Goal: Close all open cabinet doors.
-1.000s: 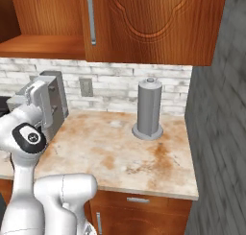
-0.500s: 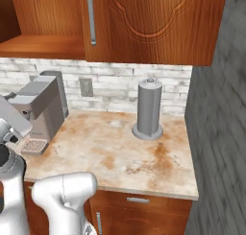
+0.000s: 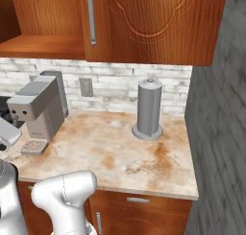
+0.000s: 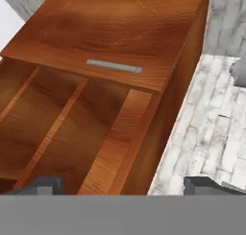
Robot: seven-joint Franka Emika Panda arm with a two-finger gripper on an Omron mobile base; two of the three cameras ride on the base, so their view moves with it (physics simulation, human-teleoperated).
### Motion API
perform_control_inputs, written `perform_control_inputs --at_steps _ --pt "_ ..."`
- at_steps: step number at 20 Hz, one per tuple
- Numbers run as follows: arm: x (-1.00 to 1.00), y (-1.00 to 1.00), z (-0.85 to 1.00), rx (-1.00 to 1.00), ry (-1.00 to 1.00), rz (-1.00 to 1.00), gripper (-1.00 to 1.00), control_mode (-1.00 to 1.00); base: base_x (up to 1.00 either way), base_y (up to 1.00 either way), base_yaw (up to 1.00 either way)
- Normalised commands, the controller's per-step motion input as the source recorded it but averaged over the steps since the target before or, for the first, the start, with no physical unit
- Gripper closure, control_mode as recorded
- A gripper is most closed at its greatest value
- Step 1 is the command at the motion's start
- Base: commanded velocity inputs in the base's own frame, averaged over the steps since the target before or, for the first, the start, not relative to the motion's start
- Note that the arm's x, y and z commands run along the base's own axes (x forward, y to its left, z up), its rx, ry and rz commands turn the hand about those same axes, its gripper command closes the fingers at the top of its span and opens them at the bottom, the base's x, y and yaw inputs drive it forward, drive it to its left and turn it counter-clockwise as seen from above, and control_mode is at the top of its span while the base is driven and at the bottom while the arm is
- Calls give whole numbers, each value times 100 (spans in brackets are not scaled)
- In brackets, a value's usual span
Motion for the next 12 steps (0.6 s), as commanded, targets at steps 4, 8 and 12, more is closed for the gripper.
perform_control_inputs --at_steps 4,8,12 --pt "-35 74 0 -19 -9 4 -100 -100 0 0 0" --pt "-28 79 1 -22 -12 6 -100 -100 0 0 0" --pt "-23 79 17 -17 -10 11 -100 -100 0 0 0"
